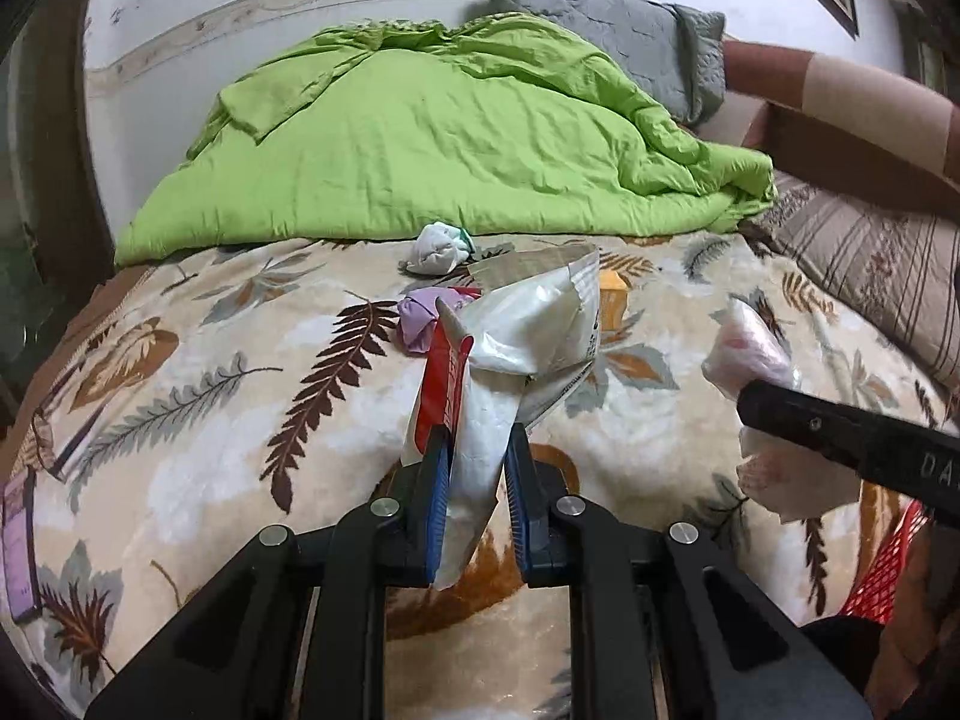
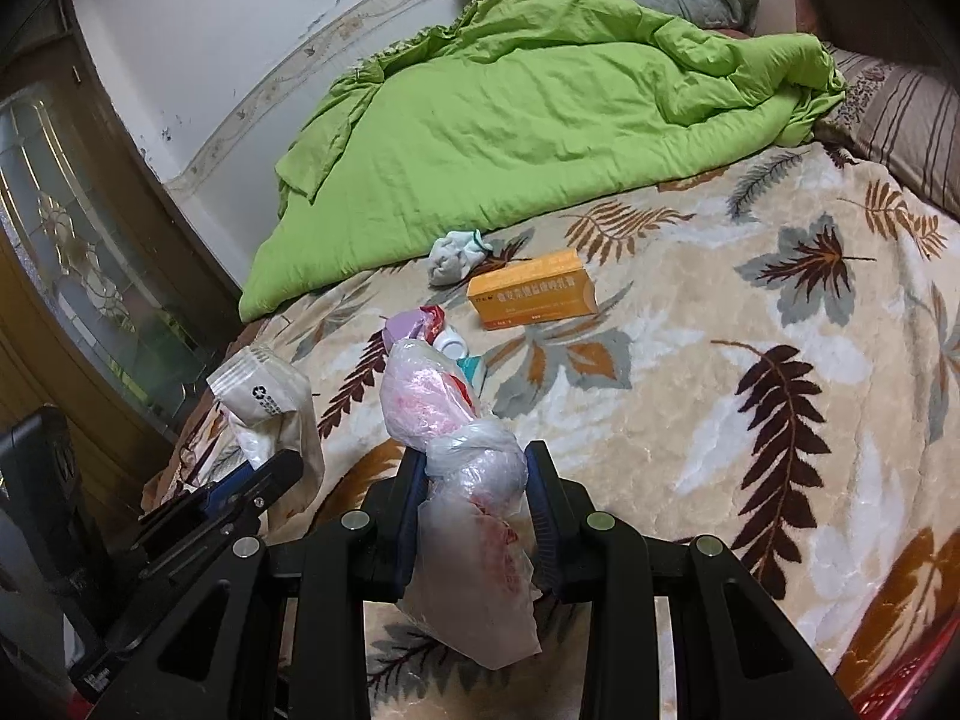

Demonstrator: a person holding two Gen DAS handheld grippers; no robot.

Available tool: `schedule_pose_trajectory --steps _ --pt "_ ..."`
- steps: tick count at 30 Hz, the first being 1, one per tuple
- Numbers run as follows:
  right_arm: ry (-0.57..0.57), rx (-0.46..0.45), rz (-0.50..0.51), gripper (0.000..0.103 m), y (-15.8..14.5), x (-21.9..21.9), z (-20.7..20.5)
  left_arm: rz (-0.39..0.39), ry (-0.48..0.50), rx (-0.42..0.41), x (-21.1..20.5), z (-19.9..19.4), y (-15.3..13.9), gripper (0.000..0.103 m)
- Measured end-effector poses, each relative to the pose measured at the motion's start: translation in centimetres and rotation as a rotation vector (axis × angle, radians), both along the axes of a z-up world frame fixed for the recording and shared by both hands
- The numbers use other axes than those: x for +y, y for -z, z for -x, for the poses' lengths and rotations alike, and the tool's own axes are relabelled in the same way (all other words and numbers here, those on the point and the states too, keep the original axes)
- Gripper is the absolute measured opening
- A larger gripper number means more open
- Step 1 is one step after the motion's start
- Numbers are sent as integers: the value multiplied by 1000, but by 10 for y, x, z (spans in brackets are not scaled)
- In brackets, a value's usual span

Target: Collect trash

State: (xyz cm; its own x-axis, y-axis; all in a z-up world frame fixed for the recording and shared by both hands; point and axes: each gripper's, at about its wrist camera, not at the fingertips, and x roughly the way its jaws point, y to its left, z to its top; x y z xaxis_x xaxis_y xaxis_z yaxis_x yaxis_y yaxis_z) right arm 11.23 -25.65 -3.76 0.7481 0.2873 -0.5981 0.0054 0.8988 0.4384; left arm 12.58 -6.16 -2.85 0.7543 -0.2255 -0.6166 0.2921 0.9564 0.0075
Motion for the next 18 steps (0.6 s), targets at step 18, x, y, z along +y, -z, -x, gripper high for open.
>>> schedule_pose_trajectory --steps 18 --pt "20 26 -5 35 3 -4 -3 -28 -7 -22 -1 1 0 17"
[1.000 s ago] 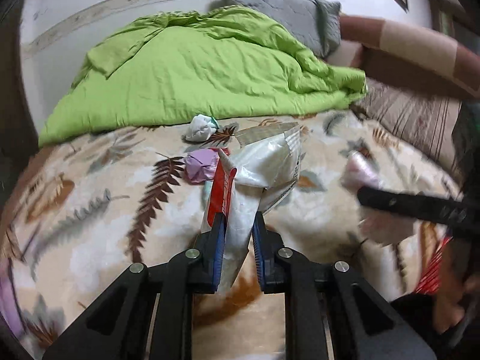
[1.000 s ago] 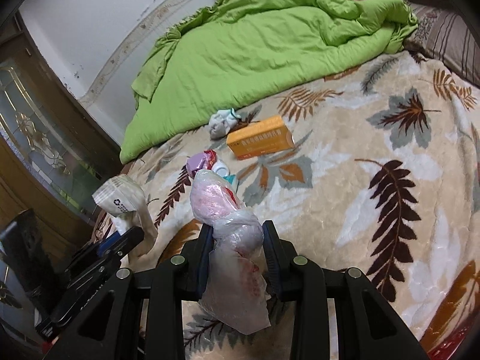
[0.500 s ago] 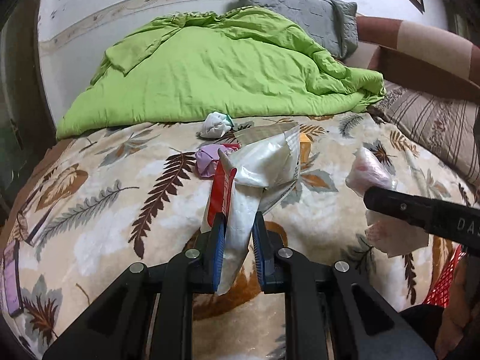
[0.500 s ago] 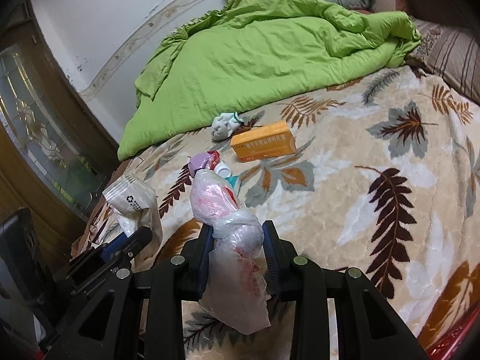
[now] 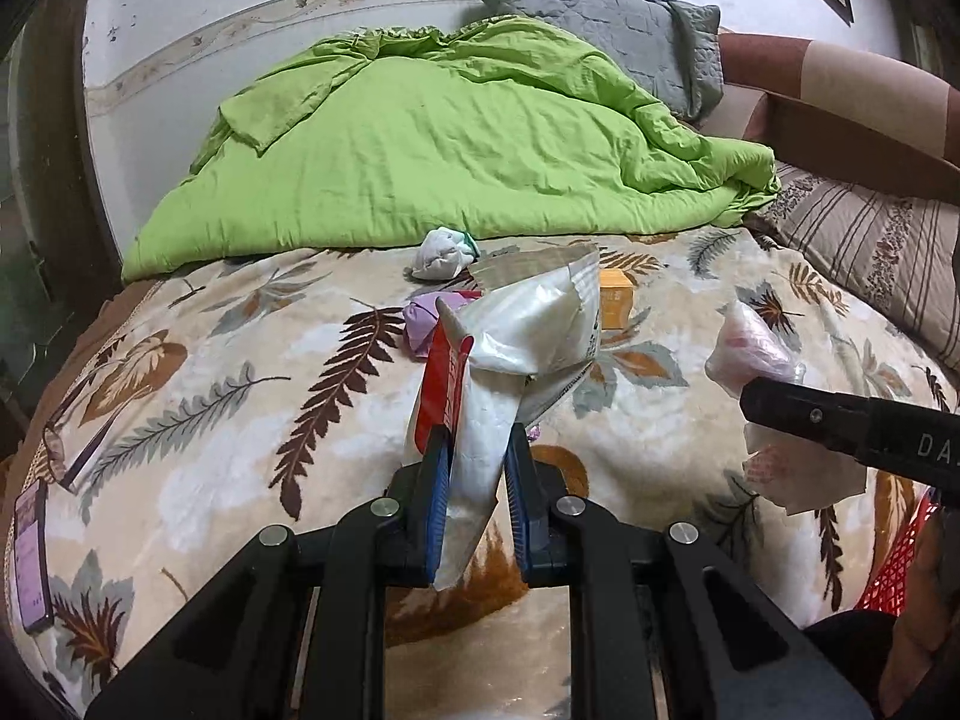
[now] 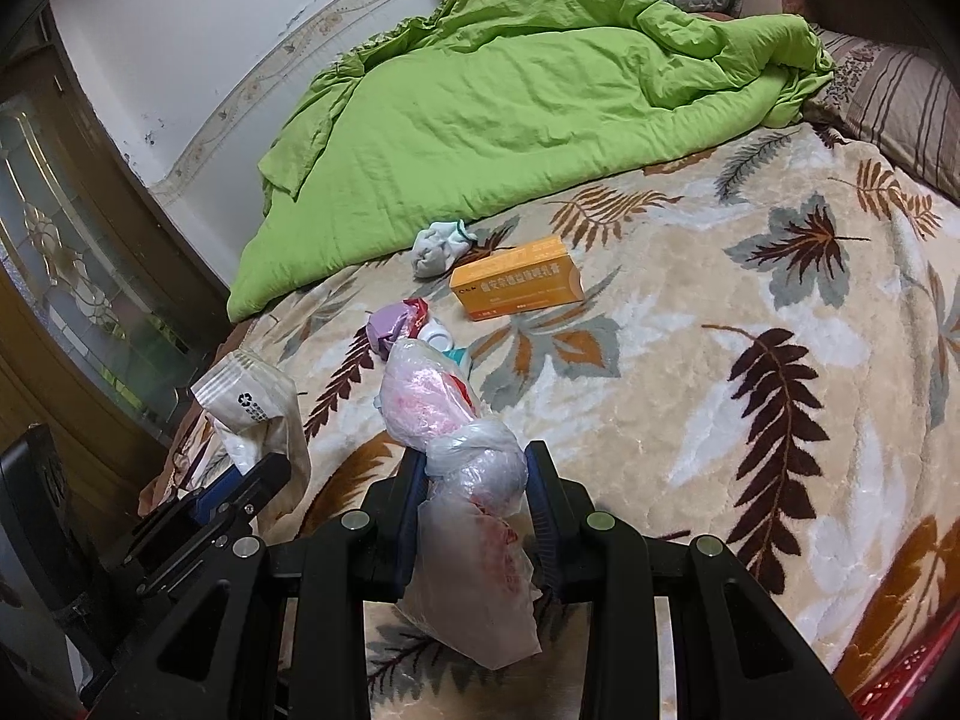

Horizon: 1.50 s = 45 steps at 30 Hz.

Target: Collect trash

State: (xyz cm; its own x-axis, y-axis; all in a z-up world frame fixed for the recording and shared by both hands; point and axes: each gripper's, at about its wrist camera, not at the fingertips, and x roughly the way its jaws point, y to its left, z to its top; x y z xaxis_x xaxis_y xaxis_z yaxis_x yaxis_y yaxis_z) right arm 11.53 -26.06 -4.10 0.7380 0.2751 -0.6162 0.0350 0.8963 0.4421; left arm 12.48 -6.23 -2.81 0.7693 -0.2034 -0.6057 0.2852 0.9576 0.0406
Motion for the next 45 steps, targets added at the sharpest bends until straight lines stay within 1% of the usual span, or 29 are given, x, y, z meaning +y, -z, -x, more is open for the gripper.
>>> schedule_pose_trajectory --steps 34,42,45 --pt "7 2 6 35 -1 2 0 2 6 3 -1 2 1 17" --pt "22 1 -6 35 -1 -6 4 8 18 3 -5 3 0 17" --pt "35 15 -25 35 -2 -13 7 16 34 5 -7 4 -1 17"
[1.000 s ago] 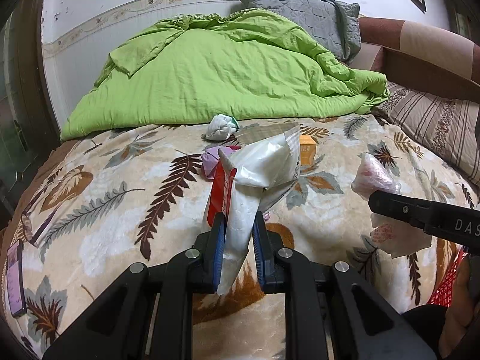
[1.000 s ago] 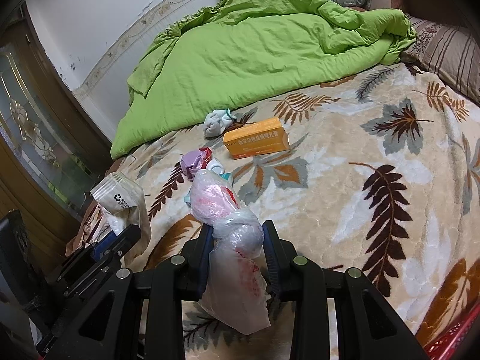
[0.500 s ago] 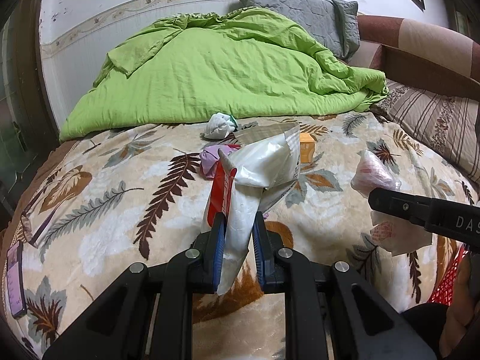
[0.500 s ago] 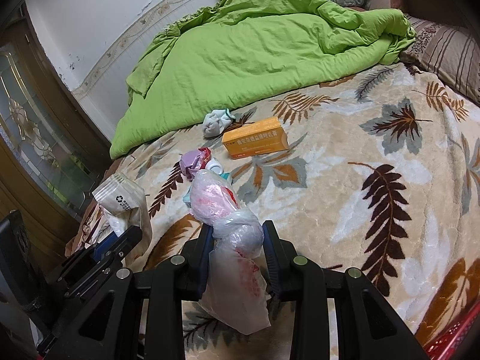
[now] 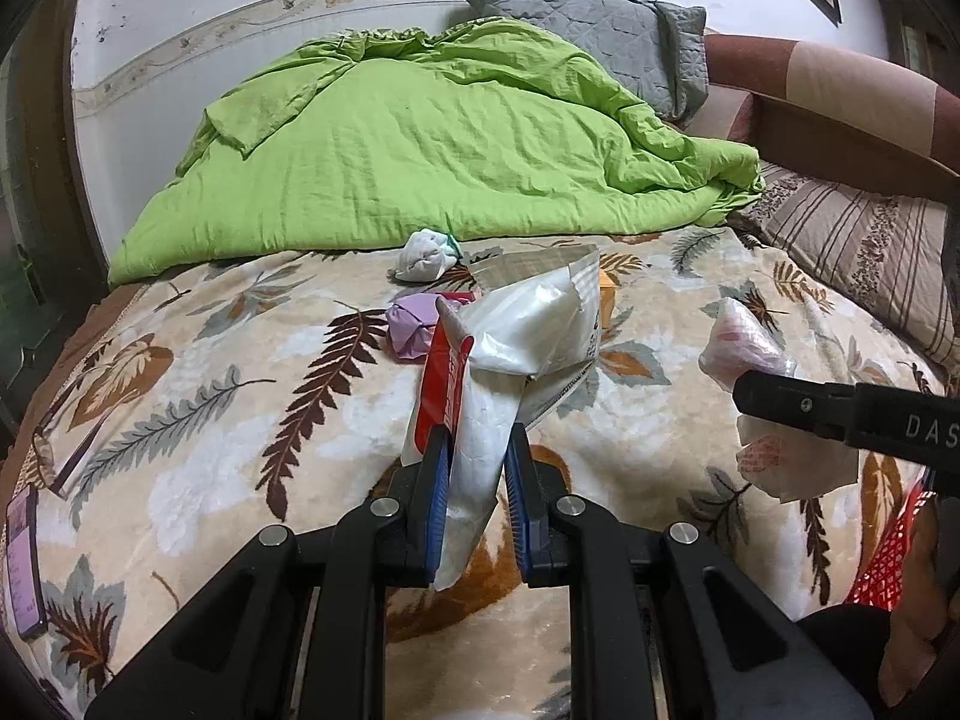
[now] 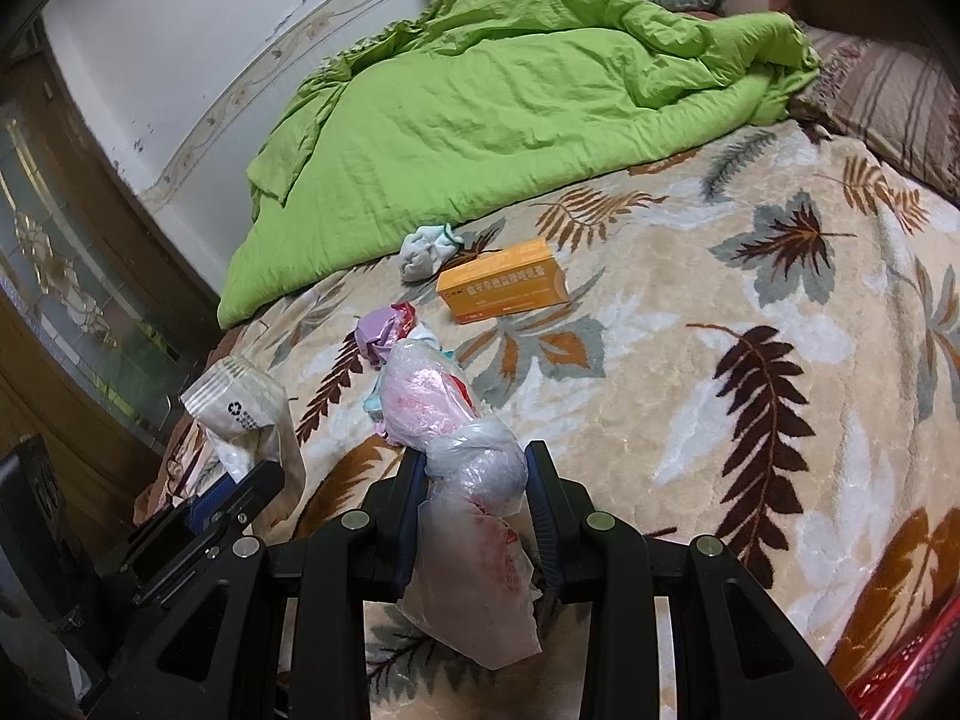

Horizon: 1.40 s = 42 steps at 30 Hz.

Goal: Collect trash
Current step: 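Open the left tool over the red basket while the right tool drops the bag in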

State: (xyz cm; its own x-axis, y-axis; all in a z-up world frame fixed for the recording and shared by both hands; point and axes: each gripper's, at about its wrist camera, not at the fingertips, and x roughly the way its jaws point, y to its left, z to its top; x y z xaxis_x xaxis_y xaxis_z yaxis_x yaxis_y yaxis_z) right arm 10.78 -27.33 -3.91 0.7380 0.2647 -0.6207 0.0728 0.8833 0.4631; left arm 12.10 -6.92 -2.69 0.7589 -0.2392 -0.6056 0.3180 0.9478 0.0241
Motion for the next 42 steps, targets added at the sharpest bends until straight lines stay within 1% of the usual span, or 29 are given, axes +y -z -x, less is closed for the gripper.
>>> schedule_pose_trajectory --steps 4,6,11,14,20,24,27,29,30,31,32,34,35,38,42 --pt "0 -5 5 35 -13 -6 9 27 48 8 -2 4 -1 17" --pt "-1 -11 3 35 -21 -13 18 53 89 17 -3 7 -3 17" --pt "29 -22 5 35 -41 -41 56 100 189 17 -12 22 -14 17" --pt "74 -8 2 35 -44 -66 84 142 264 62 -28 33 -19 17" --pt "204 54 -5 35 -38 -125 155 147 476 124 -88 73 -30 17" --pt "299 93 -18 36 -27 -158 199 166 637 198 -135 103 -35 17" --pt "362 120 -35 37 -17 -177 229 162 736 268 -171 121 -31 17" --pt "393 131 -46 37 -13 -186 243 145 792 326 -194 131 -25 17" --pt "409 136 -48 38 -10 -189 250 139 813 338 -201 135 -24 17" --pt "420 142 -48 43 -9 -191 253 133 836 354 -209 140 -22 18" --pt "434 147 -48 56 -7 -194 258 122 849 367 -217 143 -20 20" --pt "472 152 -37 69 -6 -199 268 106 847 381 -227 147 -15 47" --pt "483 149 -36 69 -6 -202 271 114 840 381 -228 146 -15 50" --pt "490 137 -31 69 -11 -206 273 126 831 394 -227 143 -15 50" --pt "448 99 -10 69 -23 -199 254 134 788 356 -211 133 -24 50"
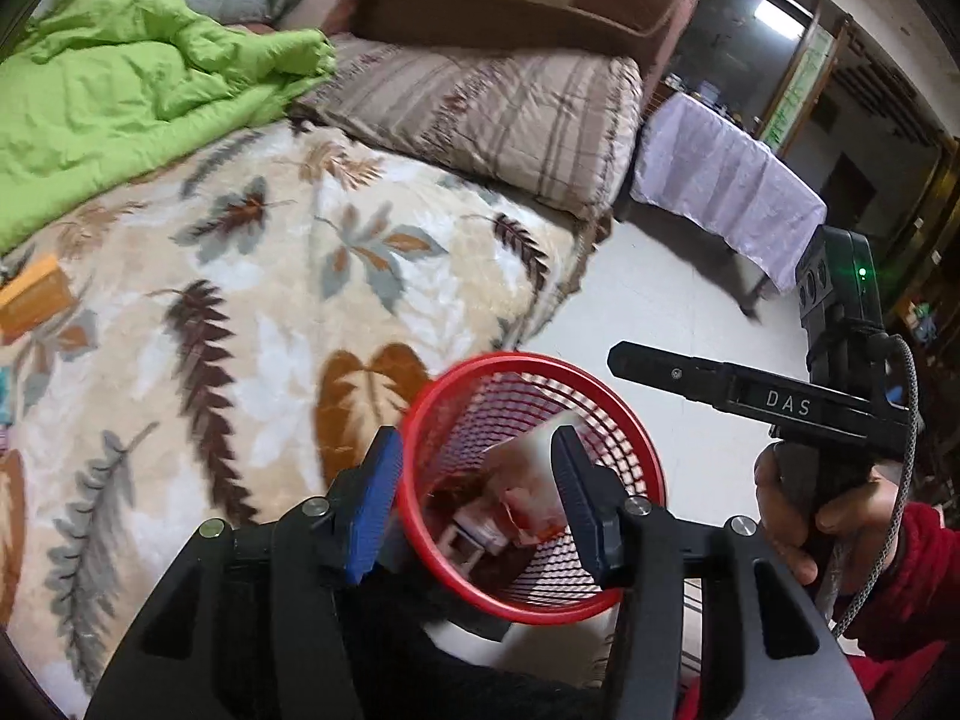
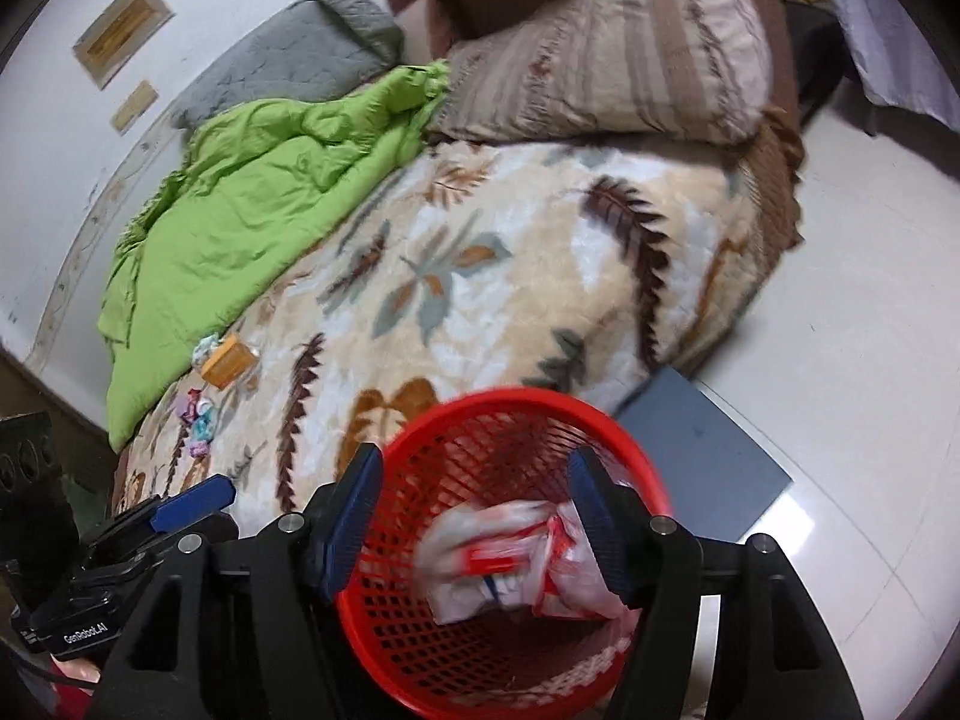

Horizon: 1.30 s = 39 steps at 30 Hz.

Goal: Collect trash
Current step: 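Open the left tool over the red basket while the right tool drops the bag in, then move both open tools back over the trash on the bed, then grasp the blue-green wipes packet with the left tool while the right grasps pink paper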

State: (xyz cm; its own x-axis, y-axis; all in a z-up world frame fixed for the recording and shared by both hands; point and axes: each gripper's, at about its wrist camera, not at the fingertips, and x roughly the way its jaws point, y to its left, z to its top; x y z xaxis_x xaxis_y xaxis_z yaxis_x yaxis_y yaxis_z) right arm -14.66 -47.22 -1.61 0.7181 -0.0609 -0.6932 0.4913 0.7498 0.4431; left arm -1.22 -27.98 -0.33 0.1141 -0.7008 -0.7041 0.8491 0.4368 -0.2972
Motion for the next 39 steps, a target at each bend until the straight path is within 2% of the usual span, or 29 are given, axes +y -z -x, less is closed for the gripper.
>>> schedule_pose_trajectory --steps 4,8,12,16,19,21,22,24,25,27,33,36,37,39 --pt "-94 -48 25 69 -13 24 -38 11 -96 -35 33 -21 -7 50" --pt "-217 -79 46 69 -21 59 -84 5 -234 -63 77 -51 -9 50" --pt "-322 -69 51 67 -18 92 -129 -25 -435 -120 134 -88 -8 50" --pt "-441 -48 75 65 -11 134 -177 -85 -691 -146 194 -130 7 50" --pt "-540 -35 90 64 -5 170 -213 -169 -884 -195 228 -158 27 50" --pt "-590 -19 108 64 2 194 -236 -197 -974 -185 249 -172 43 50" --pt "-619 -3 97 64 8 207 -250 -202 -1012 -153 260 -179 50 50" --pt "-650 23 58 63 20 226 -277 -164 -1073 -89 283 -188 53 50" --pt "-657 32 52 63 23 233 -286 -158 -1112 -105 291 -190 50 50" --pt "-672 52 57 63 31 251 -308 -176 -1166 -151 301 -191 46 50" --pt "-689 108 76 63 53 284 -353 -120 -1249 -38 330 -200 55 50" --pt "-690 135 84 63 66 296 -371 -100 -1265 -28 333 -198 56 50" --pt "-691 143 92 60 68 299 -374 -95 -1264 -29 333 -198 55 50" --pt "-700 170 93 47 76 303 -383 -93 -1255 -30 330 -199 55 50"
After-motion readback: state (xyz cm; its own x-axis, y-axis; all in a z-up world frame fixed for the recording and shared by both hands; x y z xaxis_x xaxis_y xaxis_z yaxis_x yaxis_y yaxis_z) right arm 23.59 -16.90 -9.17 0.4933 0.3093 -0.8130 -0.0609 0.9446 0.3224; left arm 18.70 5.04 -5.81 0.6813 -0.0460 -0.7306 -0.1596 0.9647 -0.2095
